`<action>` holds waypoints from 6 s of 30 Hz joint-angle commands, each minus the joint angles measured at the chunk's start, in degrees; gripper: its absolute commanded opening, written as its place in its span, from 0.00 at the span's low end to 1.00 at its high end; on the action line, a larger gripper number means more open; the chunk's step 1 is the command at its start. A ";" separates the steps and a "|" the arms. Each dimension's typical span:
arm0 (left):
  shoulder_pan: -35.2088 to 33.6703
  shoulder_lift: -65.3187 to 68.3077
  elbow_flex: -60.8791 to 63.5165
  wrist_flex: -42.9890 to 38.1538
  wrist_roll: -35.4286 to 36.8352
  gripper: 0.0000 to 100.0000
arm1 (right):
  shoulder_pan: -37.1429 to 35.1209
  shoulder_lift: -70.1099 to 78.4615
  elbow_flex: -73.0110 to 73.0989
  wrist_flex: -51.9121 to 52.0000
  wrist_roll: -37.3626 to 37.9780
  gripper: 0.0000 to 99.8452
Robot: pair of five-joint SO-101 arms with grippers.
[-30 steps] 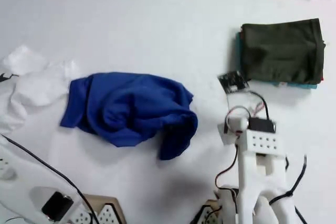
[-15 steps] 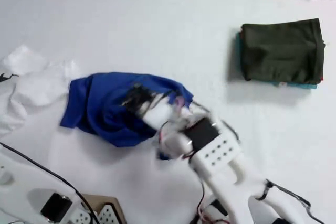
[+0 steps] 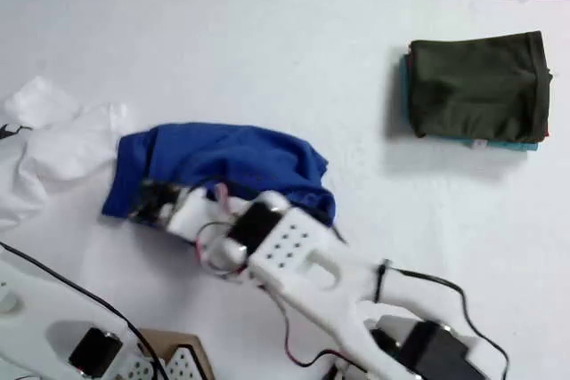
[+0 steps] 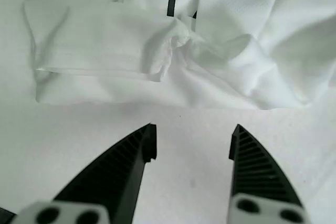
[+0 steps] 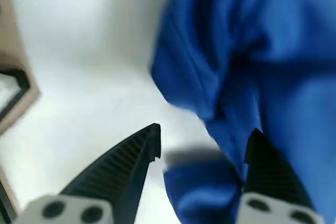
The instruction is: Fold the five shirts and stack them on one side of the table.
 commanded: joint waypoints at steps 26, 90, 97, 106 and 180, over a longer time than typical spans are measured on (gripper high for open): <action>0.44 -0.35 -0.57 0.97 0.62 0.24 | 19.47 25.01 -38.86 0.66 -0.26 0.02; 74.46 -13.54 31.08 -0.44 54.68 0.25 | 52.70 8.75 -75.25 33.45 -0.09 0.34; 74.64 -4.31 30.46 -1.14 57.85 0.25 | 58.77 7.69 -71.38 33.80 -0.09 0.34; 75.25 2.37 24.31 -0.53 57.85 0.24 | 60.00 7.52 -64.44 33.36 0.00 0.34; 39.65 -14.86 52.70 -14.24 33.32 0.18 | 20.44 33.63 -35.78 12.26 -8.26 0.34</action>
